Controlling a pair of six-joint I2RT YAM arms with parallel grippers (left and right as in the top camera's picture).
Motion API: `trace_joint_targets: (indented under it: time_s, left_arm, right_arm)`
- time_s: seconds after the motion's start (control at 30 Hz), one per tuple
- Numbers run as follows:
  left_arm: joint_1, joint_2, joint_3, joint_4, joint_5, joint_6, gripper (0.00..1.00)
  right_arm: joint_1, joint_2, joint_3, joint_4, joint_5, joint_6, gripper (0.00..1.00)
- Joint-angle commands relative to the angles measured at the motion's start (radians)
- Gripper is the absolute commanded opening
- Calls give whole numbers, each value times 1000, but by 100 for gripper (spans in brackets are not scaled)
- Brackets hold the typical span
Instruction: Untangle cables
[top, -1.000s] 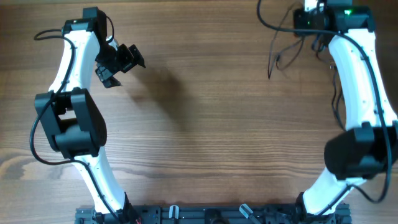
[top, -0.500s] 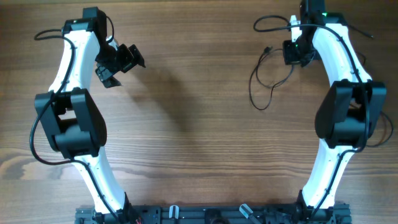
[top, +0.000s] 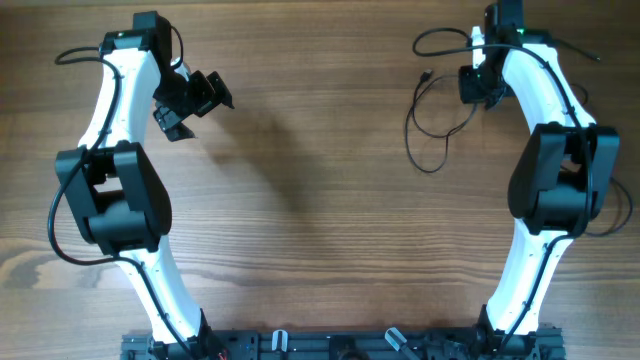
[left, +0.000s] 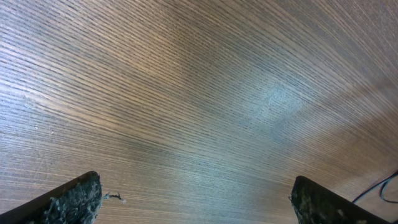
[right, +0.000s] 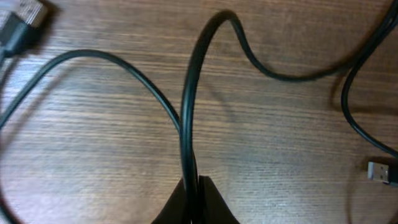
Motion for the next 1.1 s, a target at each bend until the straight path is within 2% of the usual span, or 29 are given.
trace_joint_targets:
  time_s: [0.0,0.03,0.1,0.13,0.17,0.2,0.23,0.37,0.47,0.53,0.83,1.07]
  left_arm:
    - [-2,-17,17,1,8,-2,100]
    - [-2,-17,17,0,8,-2,100]
    - [-2,-17,17,0,8,-2,100]
    - [-2,-17,17,0,8,-2,100]
    - [-2,-17,17,0,8,-2,100]
    - [-2,-17,17,1,8,-2,100]
    - [-2,-17,17,0,8,-2,100]
    - [-2,-17,17,1,8,-2,100]
    - [-2,-17,17,0,8,-2,100]
    - [-2,-17,17,0,8,-2,100]
    - [-2,-17,17,0,8,-2,100]
    - [-2,-17,17,0,8,-2,100]
  right_arm:
    - [-8,13,-48,22,21,23,16]
    - [-8,13,-61,30,21,23,26]
    - [-9,13,-74,34,21,23,38]
    - [-11,13,-78,35,21,23,54]
    - [-15,13,-78,33,23,23,64]
    - [-19,13,-78,34,34,33,96]
    - [-23,13,-78,35,49,46,100]
    - [-37,13,-78,37,40,87,100]
    - [-41,13,-78,45,-181,55,100]
    - [-41,13,-78,45,-247,61,100]
    - [-41,13,-78,83,-257,63,100]
    - [-41,13,-78,266,-257,63,100]
